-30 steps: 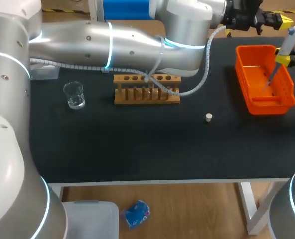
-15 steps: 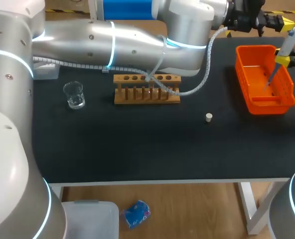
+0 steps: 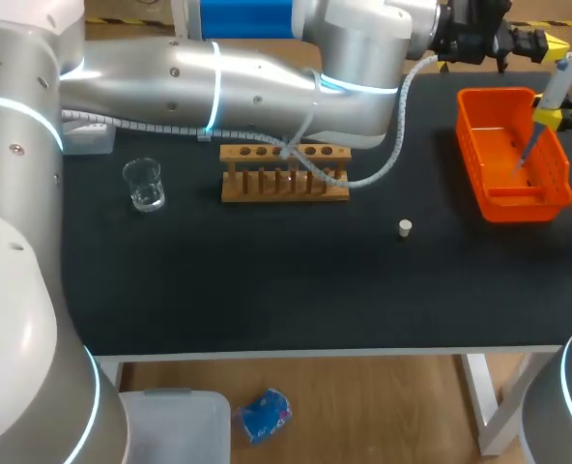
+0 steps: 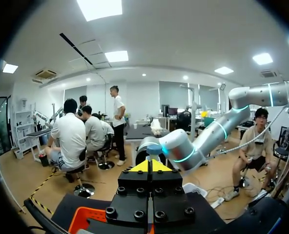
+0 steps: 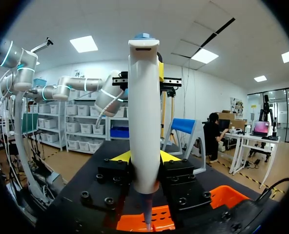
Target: Invert the test tube, pick up the pipette, mount the tip to pipette, aspirate from beaker and dispense into the tube, eject the tip, return the pipette, and cap with the stopper.
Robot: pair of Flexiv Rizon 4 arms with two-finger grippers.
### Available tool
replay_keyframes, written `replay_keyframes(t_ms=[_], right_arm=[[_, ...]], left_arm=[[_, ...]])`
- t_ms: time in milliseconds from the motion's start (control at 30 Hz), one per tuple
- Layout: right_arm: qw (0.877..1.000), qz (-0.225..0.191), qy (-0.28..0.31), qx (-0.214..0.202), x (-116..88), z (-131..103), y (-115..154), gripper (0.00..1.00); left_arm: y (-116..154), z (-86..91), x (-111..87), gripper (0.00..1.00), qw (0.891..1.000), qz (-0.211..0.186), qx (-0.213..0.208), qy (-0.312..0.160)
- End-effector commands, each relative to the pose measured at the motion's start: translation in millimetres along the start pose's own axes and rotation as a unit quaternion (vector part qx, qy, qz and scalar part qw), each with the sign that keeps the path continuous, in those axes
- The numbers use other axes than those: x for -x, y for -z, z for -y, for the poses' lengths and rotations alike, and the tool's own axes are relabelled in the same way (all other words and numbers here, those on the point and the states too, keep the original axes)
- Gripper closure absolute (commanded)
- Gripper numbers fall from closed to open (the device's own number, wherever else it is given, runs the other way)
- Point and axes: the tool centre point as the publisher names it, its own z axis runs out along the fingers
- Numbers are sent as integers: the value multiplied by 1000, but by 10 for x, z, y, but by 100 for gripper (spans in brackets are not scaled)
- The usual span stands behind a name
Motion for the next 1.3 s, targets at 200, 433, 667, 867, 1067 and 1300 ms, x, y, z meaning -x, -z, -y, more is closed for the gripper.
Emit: replay_keyframes(t_ms=[200, 433, 667, 867, 1067, 1300], right_arm=[[1000, -2, 0, 0, 15, -29, 4, 100], [1000, -2, 0, 0, 15, -29, 4, 100], [1000, -2, 0, 0, 15, -29, 4, 100], [1000, -2, 0, 0, 15, -29, 4, 100], [1000, -2, 0, 0, 15, -29, 4, 100], [1000, -2, 0, 0, 15, -29, 4, 100]], left_arm=[[-17, -94, -3, 100, 1000, -11, -9, -1], [-50, -112, 6, 100, 1000, -19, -5, 1], [-64, -121, 11, 100, 1000, -24, 1, 1], [-65, -137, 5, 100, 1000, -26, 1, 1], [-53, -168, -11, 100, 1000, -28, 4, 5], [-59, -223, -11, 100, 999, -35, 23, 19]])
